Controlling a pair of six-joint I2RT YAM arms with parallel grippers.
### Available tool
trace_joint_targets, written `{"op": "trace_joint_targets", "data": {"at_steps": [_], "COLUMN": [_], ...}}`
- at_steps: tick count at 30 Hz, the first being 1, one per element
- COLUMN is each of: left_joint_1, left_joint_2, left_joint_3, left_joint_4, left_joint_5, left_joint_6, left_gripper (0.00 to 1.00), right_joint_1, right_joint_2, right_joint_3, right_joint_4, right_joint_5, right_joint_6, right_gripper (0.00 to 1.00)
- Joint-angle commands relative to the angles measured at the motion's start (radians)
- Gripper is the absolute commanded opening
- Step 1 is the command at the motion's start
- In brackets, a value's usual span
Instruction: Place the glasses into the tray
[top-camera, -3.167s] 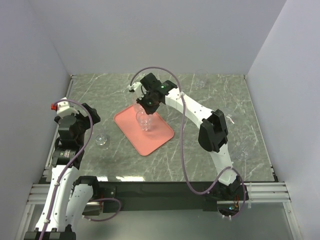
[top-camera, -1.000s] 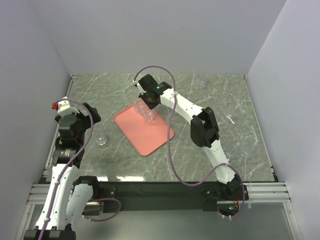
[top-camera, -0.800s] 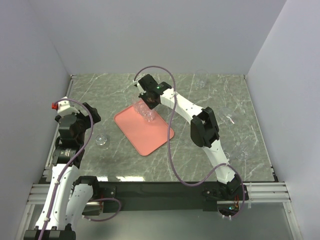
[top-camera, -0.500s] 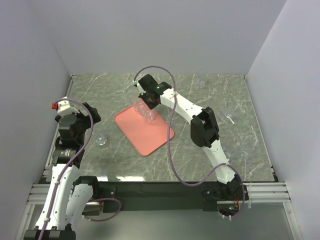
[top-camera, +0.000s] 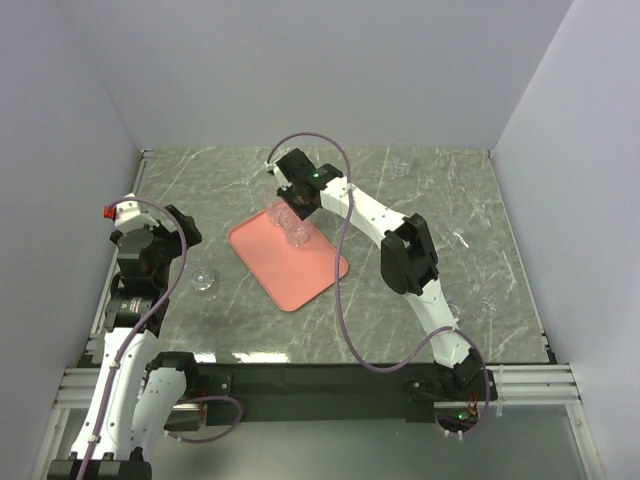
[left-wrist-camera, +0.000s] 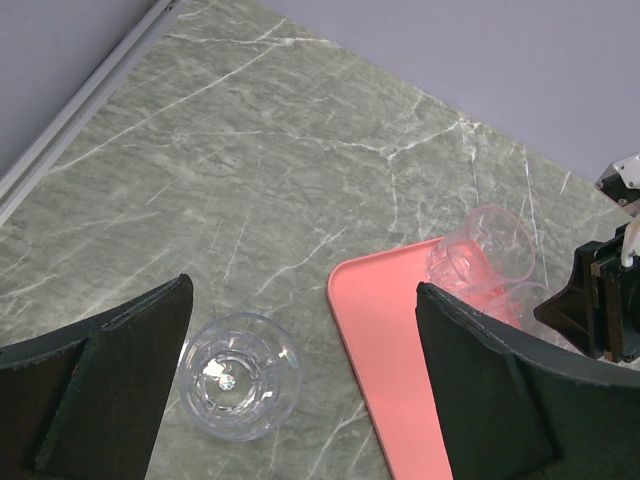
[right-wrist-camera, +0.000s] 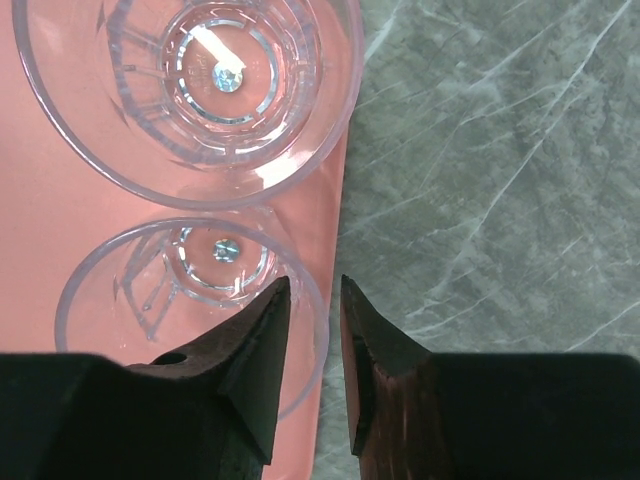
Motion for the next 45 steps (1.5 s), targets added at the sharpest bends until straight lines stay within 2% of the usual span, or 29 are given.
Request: {"op": "trace_joint_targets", "data": {"at_steps": [1,2,3,8,11,15,21,27,31,36,39,45], "left_joint_1": [0.004,0.004,0.004,0.004,0.004,0.004,0.004,0.004,0.004,0.005,0.005,0.007], "left_joint_2": [0.002,0.002,0.001,0.004,0.003,0.004,0.002,-0.005,-0.001,0.08,0.116,0.079], "left_joint_3": [-0.002,-0.002,-0.002,-0.002,-0.004,-0.005,-0.007,-0.007,0.002,0.082,0.128,0.127], "left_joint_4": [0.038,0.038,0.038,0.04,0.043,0.043,0.048,0.035,0.019,-0.083,-0.193,-0.267], "left_joint_5": [0.016,0.016,0.016,0.028,0.037,0.042,0.05,0.031,0.05,0.1,0.14,0.178], "left_joint_6": [0.003,0.005,0.003,0.006,0.009,0.009,0.016,0.016,0.002,-0.059,-0.131,-0.227], "left_gripper": [0.99,0.99,0.99,0.99,0.99,0.99,0.99,0.99,0.99,0.99,0.99,0.99], "right_joint_1": [-0.006,-0.006,-0.006,-0.006,-0.005,-0.005,-0.009,-0.02,-0.074,-0.236,-0.311,-0.44], "right_joint_2": [0.0,-0.004,-0.007,-0.07,-0.121,-0.185,-0.314,-0.518,-0.738,-0.993,-1.137,-1.328], "right_joint_3": [0.036,0.037,0.04,0.045,0.03,-0.007,-0.122,-0.34,-0.547,-0.743,-0.939,-1.141], "right_joint_4": [0.002,0.002,0.002,-0.003,-0.009,-0.017,-0.006,0.017,0.074,0.178,0.268,0.374], "right_joint_5": [-0.004,-0.008,-0.008,-0.01,-0.044,-0.085,-0.135,-0.274,-0.344,-0.553,-0.596,-0.671], "right_joint_6": [-0.016,-0.019,-0.022,-0.046,-0.068,-0.106,-0.144,-0.193,-0.187,-0.181,-0.203,-0.188], "right_gripper": [0.36,0.36,0.41,0.46,0.54,0.69,0.72,0.72,0.72,0.72,0.72,0.73]}}
